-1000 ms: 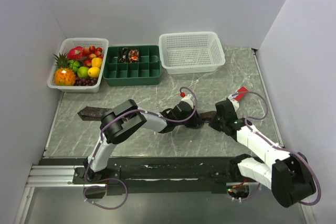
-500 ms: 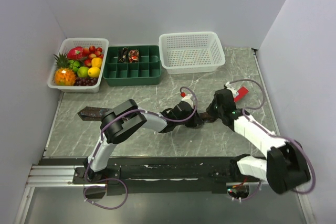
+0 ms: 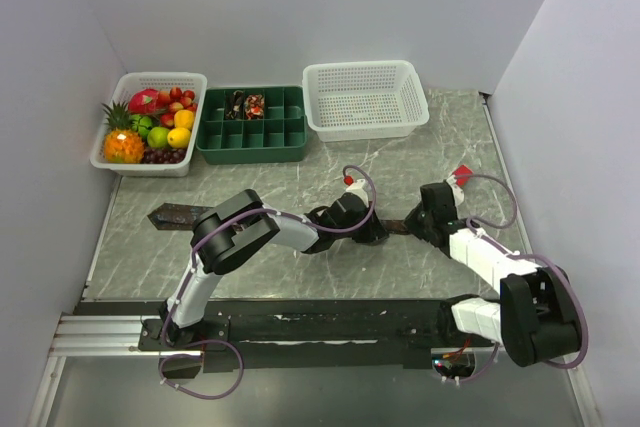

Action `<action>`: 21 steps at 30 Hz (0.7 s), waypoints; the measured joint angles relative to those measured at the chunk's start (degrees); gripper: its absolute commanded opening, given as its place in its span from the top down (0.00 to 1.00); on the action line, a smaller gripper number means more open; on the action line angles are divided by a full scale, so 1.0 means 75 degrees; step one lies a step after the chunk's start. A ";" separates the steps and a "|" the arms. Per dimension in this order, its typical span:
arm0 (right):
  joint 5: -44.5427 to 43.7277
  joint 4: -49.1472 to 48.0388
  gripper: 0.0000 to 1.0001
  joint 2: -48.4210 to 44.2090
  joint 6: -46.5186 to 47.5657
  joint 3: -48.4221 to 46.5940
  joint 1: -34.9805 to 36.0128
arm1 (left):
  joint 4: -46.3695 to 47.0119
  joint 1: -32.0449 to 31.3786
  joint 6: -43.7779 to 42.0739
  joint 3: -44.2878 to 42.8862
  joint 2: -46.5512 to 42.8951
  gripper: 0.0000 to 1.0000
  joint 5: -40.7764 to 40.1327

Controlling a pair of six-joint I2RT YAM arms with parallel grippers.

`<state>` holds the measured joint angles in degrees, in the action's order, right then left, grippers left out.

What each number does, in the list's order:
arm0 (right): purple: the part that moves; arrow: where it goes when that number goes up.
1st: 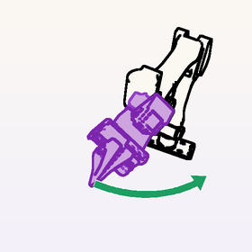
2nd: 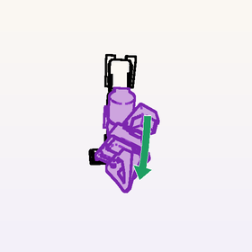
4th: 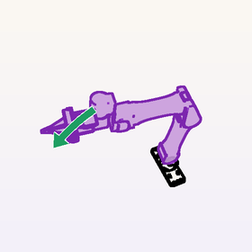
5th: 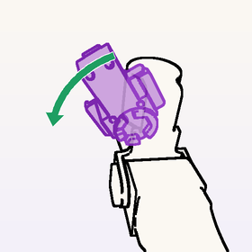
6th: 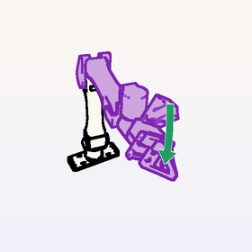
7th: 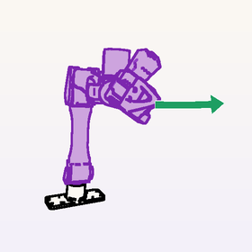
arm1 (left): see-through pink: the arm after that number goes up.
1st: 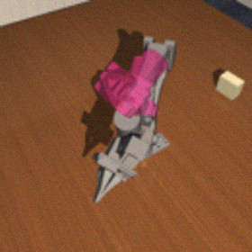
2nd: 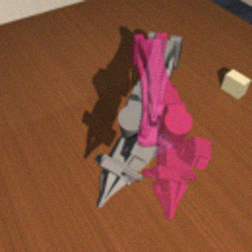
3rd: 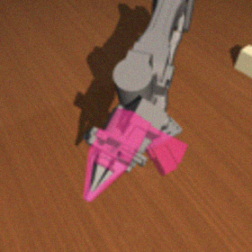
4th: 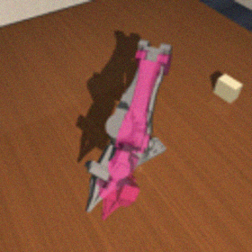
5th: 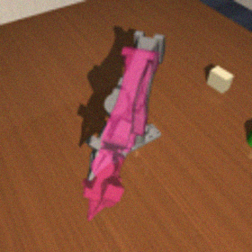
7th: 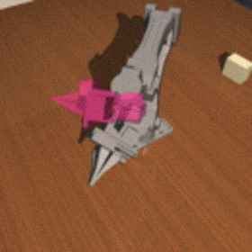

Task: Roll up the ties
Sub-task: Flatten out the tie at the center of the board.

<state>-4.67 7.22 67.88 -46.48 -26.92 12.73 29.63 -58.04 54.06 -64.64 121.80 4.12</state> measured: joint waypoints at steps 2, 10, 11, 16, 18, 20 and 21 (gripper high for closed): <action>0.0012 0.0015 1.00 -0.0067 -0.0099 0.0152 -0.0122 | 0.0000 0.0000 -0.0020 0.0000 0.0000 0.99 -0.0003; 0.0195 -0.0012 1.00 -0.0143 -0.0458 0.0245 -0.0283 | -0.0050 0.0000 -0.0047 -0.0047 0.0009 0.99 -0.0076; 0.0201 -0.0009 1.00 -0.0201 -0.0487 0.0300 -0.0283 | -0.0047 0.0006 -0.0047 -0.0050 0.0012 0.99 -0.0079; 0.0207 0.0020 1.00 -0.0530 -0.0659 0.0615 -0.0289 | -0.0029 0.0020 -0.0047 -0.0050 0.0017 0.99 -0.0076; 0.0204 0.0015 1.00 -0.0621 -0.0720 0.0714 -0.0300 | 0.0015 0.0026 -0.0064 -0.0035 0.0017 0.99 -0.0079; 0.0192 0.0020 1.00 -0.0676 -0.0775 0.0804 -0.0303 | 0.0216 0.0038 -0.0119 0.0099 -0.0006 0.94 -0.0067; 0.0178 0.0017 1.00 -0.0685 -0.0793 0.0831 -0.0303 | 0.0335 0.0038 -0.0137 0.0207 -0.0047 0.90 -0.0064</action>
<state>-3.33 7.35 62.74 -52.42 -20.69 10.46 32.14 -57.76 53.04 -63.09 121.45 3.64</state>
